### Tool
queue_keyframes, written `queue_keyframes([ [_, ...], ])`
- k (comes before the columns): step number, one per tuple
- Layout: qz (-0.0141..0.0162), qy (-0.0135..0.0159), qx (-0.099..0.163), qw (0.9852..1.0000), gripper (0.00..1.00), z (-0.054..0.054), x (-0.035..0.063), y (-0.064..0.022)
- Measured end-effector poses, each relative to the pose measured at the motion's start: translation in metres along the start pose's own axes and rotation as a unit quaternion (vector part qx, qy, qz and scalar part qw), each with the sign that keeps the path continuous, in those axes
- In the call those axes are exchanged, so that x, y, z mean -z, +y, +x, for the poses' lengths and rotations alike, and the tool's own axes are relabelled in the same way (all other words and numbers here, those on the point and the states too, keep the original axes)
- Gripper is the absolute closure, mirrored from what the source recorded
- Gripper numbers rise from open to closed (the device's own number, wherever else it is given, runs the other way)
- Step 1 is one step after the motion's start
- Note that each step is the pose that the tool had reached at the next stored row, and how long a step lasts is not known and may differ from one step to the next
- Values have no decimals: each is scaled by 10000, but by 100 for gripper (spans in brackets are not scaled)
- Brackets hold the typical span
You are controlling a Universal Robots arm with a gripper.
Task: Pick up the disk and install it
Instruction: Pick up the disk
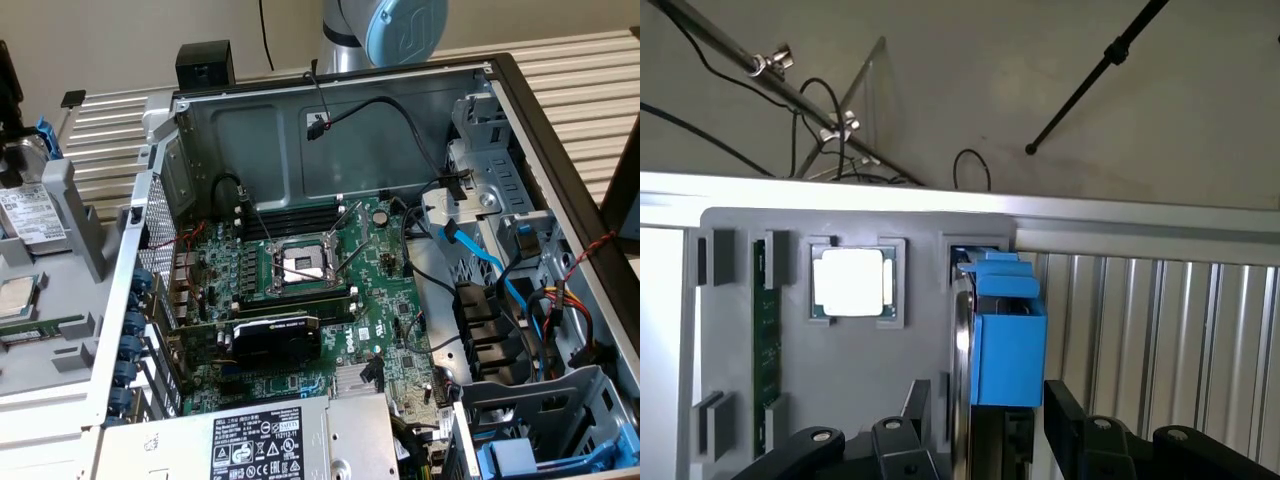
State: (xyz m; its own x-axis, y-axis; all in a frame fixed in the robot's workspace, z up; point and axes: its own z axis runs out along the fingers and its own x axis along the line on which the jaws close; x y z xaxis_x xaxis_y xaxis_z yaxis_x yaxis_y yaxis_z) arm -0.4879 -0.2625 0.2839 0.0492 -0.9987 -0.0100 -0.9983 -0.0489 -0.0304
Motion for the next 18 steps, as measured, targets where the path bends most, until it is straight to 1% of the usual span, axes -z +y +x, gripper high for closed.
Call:
queue_keyframes([
  [7, 0, 0, 0, 10000, 43, 0, -17, 1],
  [13, 0, -6, 0, 10000, 43, 0, -33, 0],
  [16, -6, -8, -4, 10000, 43, 0, -34, -7],
  [18, -16, -10, -12, 10000, 43, 0, -34, -10],
])
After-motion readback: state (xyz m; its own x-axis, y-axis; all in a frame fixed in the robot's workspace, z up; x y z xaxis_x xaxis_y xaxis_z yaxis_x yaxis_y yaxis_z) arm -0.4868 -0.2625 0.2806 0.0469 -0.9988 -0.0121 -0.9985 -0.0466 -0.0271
